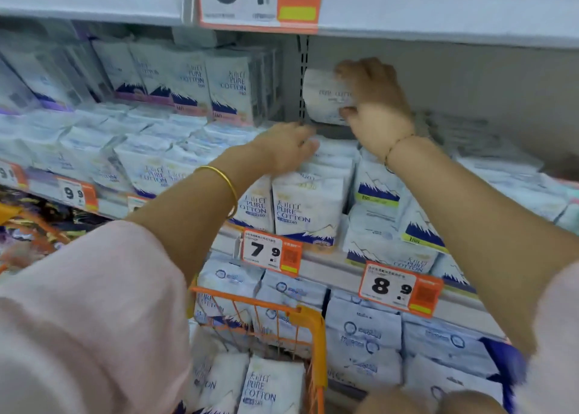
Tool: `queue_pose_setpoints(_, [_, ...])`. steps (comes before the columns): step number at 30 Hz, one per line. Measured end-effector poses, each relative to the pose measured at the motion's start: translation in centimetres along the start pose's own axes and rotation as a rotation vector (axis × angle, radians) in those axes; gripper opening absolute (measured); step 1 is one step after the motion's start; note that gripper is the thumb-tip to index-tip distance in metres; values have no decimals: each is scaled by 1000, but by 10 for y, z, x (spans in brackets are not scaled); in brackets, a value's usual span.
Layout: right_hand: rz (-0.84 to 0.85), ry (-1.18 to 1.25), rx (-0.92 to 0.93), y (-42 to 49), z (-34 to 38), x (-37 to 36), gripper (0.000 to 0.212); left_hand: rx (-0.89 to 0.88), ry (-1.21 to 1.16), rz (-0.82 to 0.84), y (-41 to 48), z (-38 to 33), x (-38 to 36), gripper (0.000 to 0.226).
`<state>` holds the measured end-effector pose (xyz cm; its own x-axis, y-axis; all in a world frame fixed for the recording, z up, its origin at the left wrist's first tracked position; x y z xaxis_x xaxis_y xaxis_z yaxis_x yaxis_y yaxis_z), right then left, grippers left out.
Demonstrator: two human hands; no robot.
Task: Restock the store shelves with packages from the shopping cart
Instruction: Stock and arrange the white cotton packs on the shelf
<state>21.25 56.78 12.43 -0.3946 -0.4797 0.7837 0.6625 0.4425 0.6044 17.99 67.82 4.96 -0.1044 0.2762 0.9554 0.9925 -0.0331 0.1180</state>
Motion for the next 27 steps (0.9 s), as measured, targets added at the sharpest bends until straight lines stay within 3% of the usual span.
queue_pose_setpoints(10, [307,5,-85,49,-25,-80,51,56,-118,59,11,5,-12,51])
queue_pose_setpoints(19, [610,-339,-143,29,-44,-116,43,59,-143,122,9,4,-11,47])
queue_pose_setpoints(24, [525,-252,-161,25,-26,-70,47,7,-284,-29,-21,-6,11,46])
queue_pose_setpoints(27, [281,-64,-81,-2,12,-21,35,-17,-337,-176,-69,-7,30,42])
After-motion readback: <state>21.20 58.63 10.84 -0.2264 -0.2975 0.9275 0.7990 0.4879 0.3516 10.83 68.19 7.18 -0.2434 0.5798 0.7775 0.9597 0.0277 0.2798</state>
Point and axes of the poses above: each hand's wrist, its own y-axis towards the middle knuckle, its own x-axis out of the back of the hand, z = x × y, the point moved 8 cm from there along y, towards the middle knuckle, and after that the axes turned 7 degrees about -x, right-handed, at the moved point
